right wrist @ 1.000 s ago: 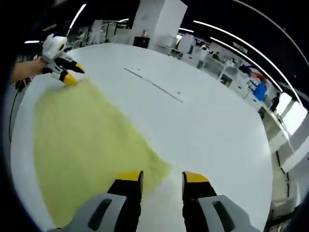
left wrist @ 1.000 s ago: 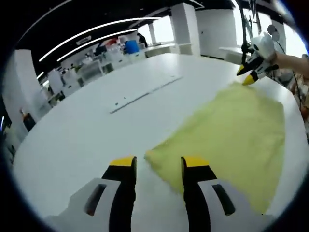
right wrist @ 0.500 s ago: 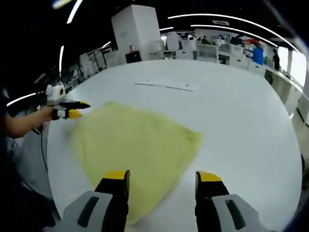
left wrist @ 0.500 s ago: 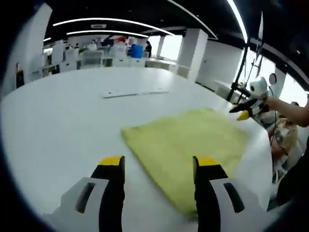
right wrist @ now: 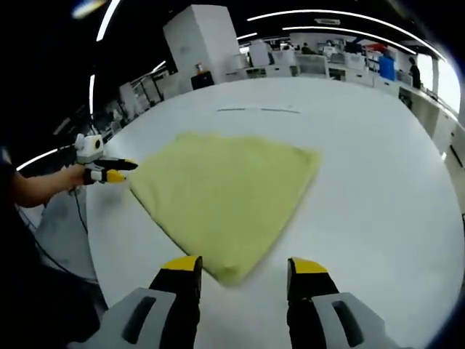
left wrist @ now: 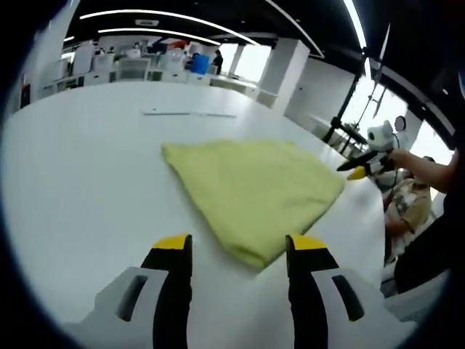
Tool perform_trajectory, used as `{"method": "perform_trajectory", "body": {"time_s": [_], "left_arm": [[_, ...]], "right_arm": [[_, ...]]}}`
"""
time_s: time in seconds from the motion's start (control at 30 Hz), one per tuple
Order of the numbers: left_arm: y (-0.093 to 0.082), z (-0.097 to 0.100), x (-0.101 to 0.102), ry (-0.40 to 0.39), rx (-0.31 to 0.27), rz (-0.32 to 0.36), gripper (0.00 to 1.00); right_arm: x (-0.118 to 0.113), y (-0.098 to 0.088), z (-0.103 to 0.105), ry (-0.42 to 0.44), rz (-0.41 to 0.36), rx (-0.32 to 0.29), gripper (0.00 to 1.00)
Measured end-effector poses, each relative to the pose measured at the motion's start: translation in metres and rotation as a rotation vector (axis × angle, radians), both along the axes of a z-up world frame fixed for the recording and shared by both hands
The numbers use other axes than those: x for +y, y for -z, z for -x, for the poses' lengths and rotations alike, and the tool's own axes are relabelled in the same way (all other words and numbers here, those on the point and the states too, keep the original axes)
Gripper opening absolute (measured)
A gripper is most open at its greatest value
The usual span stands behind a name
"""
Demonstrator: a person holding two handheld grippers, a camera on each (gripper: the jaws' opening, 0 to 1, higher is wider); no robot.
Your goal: Fold the garment on the visible template until the final outline fits inside the template.
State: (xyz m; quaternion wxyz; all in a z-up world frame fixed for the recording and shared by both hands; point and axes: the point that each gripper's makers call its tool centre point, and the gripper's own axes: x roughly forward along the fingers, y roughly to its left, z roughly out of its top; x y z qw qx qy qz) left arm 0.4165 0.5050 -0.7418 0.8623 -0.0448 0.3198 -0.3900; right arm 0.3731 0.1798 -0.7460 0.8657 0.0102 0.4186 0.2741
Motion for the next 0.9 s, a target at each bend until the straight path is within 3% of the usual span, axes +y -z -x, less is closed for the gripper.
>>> {"method": "perform_trajectory", "body": {"time_s": [0.17, 0.3, 0.53, 0.9], "left_arm": [[0.008, 0.009, -0.002, 0.005, 0.027, -0.005, 0.40], [0.009, 0.011, -0.004, -0.016, 0.046, 0.025, 0.29], [0.010, 0.015, -0.002, -0.026, 0.033, 0.026, 0.15], [0.008, 0.017, -0.007, -0.023, 0.032, 0.057, 0.02]], "right_arm": [[0.001, 0.006, 0.007, 0.011, -0.013, -0.003, 0.31], [0.002, 0.011, 0.009, 0.032, -0.026, -0.020, 0.24], [0.007, 0.015, 0.012, 0.041, -0.035, -0.058, 0.11], [0.008, 0.012, 0.013, 0.044, -0.061, -0.101, 0.00]]}}
